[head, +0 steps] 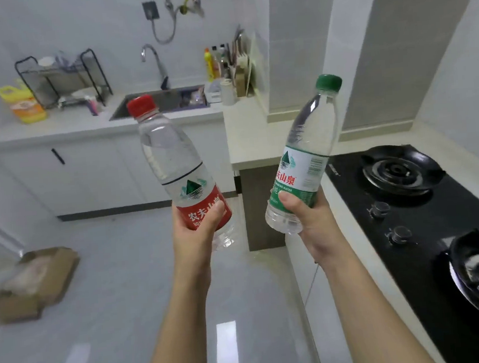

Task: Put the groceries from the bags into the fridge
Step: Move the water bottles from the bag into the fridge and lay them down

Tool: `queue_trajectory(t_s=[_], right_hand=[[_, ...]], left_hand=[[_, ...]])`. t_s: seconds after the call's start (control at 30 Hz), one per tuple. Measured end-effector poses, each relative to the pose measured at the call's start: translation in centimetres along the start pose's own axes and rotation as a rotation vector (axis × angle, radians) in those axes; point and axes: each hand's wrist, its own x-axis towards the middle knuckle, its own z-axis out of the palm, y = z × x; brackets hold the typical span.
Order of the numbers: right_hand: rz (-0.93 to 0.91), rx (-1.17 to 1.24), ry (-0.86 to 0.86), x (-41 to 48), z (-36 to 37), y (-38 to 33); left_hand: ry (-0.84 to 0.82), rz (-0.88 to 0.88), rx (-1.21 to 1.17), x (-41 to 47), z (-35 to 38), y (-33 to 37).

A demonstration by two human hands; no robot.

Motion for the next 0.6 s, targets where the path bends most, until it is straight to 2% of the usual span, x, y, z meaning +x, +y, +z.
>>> queue_trajectory(t_s=[0.27,0.6], right_hand=[[0.152,0.01,-0.38,0.4,8.2,4.0],[0.303,0.063,-0.861,-9.7,21.8,6.9]], left_hand=[[0.397,0.163,0.092,-4.5,-8.1,2.7],[0.807,0.321,0.147,-17.2,-19.3,8.5]])
